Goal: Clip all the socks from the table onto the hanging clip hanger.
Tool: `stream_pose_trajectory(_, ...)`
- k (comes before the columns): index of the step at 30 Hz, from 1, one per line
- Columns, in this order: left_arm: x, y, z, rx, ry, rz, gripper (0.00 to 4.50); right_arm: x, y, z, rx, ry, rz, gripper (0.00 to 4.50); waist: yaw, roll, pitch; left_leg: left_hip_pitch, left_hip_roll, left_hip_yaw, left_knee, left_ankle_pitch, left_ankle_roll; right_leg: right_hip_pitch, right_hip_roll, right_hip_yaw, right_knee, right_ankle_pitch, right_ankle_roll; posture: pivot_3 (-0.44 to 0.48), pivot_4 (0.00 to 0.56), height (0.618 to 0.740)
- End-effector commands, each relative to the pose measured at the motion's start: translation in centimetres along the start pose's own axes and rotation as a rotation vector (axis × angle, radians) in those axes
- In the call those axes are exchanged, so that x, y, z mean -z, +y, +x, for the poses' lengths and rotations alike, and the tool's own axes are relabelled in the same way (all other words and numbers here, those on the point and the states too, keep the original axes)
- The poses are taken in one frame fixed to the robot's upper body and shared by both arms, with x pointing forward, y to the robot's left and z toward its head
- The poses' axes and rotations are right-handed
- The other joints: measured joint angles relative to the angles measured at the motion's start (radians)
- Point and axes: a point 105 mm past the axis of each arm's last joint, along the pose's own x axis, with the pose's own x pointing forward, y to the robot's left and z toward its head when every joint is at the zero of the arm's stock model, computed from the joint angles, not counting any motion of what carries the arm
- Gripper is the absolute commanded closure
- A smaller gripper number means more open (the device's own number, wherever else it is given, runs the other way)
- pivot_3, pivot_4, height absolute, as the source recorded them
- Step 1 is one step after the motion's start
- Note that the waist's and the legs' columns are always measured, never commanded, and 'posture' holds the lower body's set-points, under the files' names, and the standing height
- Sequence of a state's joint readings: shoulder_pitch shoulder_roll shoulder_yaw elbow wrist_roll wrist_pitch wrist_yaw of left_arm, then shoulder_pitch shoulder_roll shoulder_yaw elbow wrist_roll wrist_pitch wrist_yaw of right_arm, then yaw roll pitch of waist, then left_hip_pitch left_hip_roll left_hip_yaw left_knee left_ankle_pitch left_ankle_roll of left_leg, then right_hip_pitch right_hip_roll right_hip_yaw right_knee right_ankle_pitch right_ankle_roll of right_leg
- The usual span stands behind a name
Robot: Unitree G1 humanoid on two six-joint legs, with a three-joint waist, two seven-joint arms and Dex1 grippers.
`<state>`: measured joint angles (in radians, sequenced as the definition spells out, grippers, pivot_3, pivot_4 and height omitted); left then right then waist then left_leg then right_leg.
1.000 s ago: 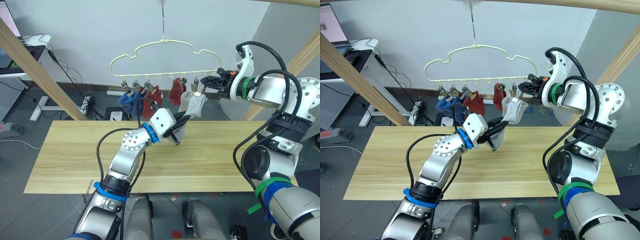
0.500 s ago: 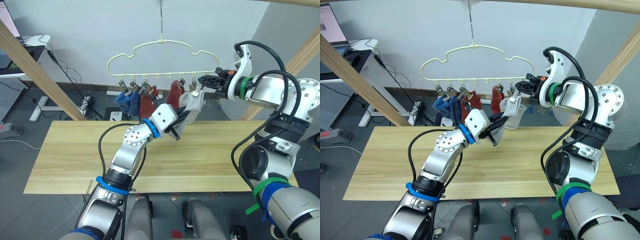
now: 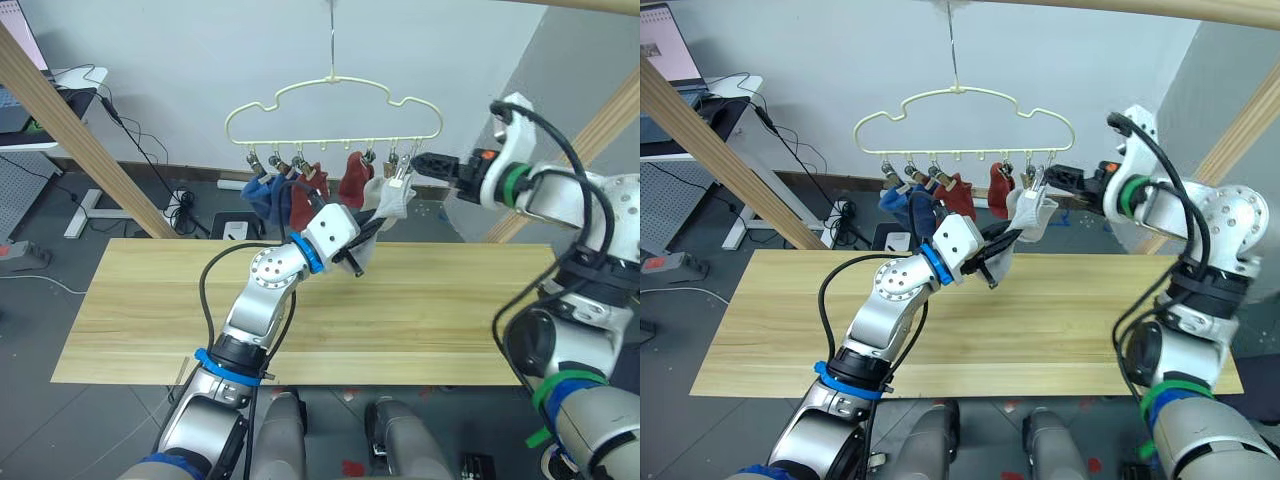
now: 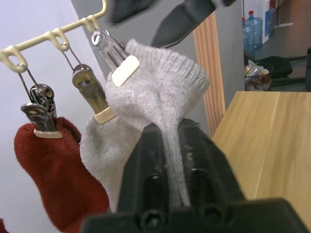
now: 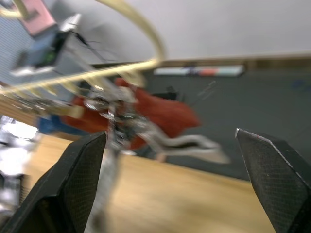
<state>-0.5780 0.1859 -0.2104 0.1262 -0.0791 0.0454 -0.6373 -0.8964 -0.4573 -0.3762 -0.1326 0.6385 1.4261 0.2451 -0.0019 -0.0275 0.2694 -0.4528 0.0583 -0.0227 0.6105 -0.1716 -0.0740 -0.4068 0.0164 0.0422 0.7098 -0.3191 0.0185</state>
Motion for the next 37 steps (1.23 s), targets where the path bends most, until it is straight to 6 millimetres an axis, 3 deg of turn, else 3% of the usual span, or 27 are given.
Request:
stream_pose_trajectory(1,-0.5,0.2,0.3,-0.008,-0.001,0.026,2.86,-1.4,1.7,-1.5,-0.065,-0.137,-0.239,0.00,-0.004,0.000,0.000,0.000,0.000,0.000,0.000,0.000,0.000,0.000,0.000,0.000,0.000,0.000,0.000,-0.001,0.245,0.740)
stream_pose_trajectory(11,0.5,0.6,-0.9,0.020,0.065,0.000,0.03,2.9,1.8,-1.7,-0.144,-0.150,-0.462,0.00,-0.032,0.000,0.000,0.002,0.001,0.000,0.002,0.001,0.000,0.000,0.001,0.000,0.003,0.000,0.000,-0.003,0.233,0.740)
stream_pose_trajectory(17,1.6,1.8,-5.2,-0.002,0.138,-0.178,0.03,5.0,2.4,-2.2,-0.231,-0.214,-0.622,0.00,-0.030,0.000,0.000,0.002,0.002,-0.001,0.002,0.001,0.000,0.001,0.001,-0.001,0.003,0.000,0.000,0.026,0.224,0.740)
stream_pose_trajectory(21,3.2,4.2,-11.5,-0.097,0.308,-0.265,0.03,6.2,1.6,-2.6,-0.236,-0.187,-0.661,0.00,-0.033,0.000,0.000,0.003,0.003,-0.001,0.002,0.001,-0.001,0.001,0.001,0.000,0.004,0.000,0.000,0.041,0.228,0.740)
stream_pose_trajectory(25,3.6,5.9,-15.9,-0.194,0.415,-0.232,0.03,7.6,0.0,-2.8,-0.165,-0.147,-0.659,0.00,-0.027,0.000,0.000,0.004,0.003,-0.002,0.002,0.001,-0.001,0.002,0.001,-0.001,0.004,0.000,0.000,0.064,0.230,0.740)
stream_pose_trajectory(31,4.7,6.2,-20.1,-0.301,0.507,-0.279,0.03,10.7,-2.6,-4.0,-0.045,-0.063,-0.602,0.00,-0.002,0.000,0.000,0.004,0.003,-0.001,0.002,0.001,-0.001,0.003,-0.001,0.000,0.004,0.000,0.000,0.082,0.237,0.740)
stream_pose_trajectory(37,5.9,5.5,-22.3,-0.320,0.563,-0.278,0.03,11.7,-3.7,-4.7,0.016,-0.027,-0.574,0.00,0.000,0.000,0.000,0.004,0.004,-0.002,0.002,0.002,-0.001,0.003,0.000,0.000,0.004,0.000,0.000,0.078,0.242,0.740)
